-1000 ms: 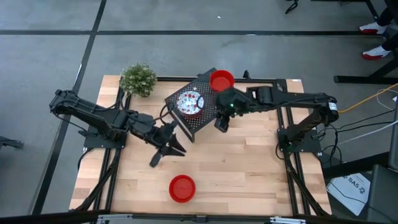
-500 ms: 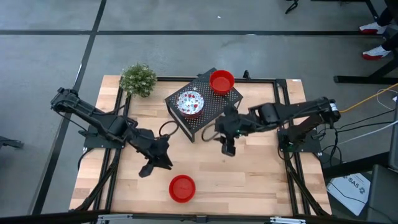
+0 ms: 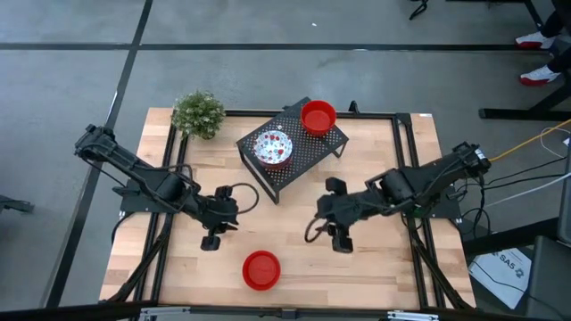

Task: Pick & Place Mini bowls
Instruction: Stack the red bowl on the red bowl on the shelf

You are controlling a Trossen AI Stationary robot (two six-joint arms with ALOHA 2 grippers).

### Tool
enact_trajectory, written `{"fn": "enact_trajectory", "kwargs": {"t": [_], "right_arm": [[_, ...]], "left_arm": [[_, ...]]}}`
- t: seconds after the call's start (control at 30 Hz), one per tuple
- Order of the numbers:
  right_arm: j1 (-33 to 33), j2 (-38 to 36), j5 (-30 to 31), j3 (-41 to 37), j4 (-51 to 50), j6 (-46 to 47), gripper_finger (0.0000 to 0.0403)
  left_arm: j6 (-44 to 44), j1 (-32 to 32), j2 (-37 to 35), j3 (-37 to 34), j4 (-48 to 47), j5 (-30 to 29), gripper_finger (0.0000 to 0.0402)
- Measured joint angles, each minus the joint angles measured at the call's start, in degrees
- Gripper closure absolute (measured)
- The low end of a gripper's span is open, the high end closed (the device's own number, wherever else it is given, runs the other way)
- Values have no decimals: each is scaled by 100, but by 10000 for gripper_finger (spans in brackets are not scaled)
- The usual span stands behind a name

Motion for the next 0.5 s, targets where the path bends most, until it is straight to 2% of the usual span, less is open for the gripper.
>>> {"fn": "enact_trajectory", "kwargs": {"t": [0.23, 0.5], "right_arm": [[529, 2, 55, 0, 202, 707, 232], [805, 2, 783, 0, 366, 1062, 232]], "left_arm": [[0, -38, 499, -91, 416, 218, 343], [136, -29, 1209, -91, 561, 299, 343]]}}
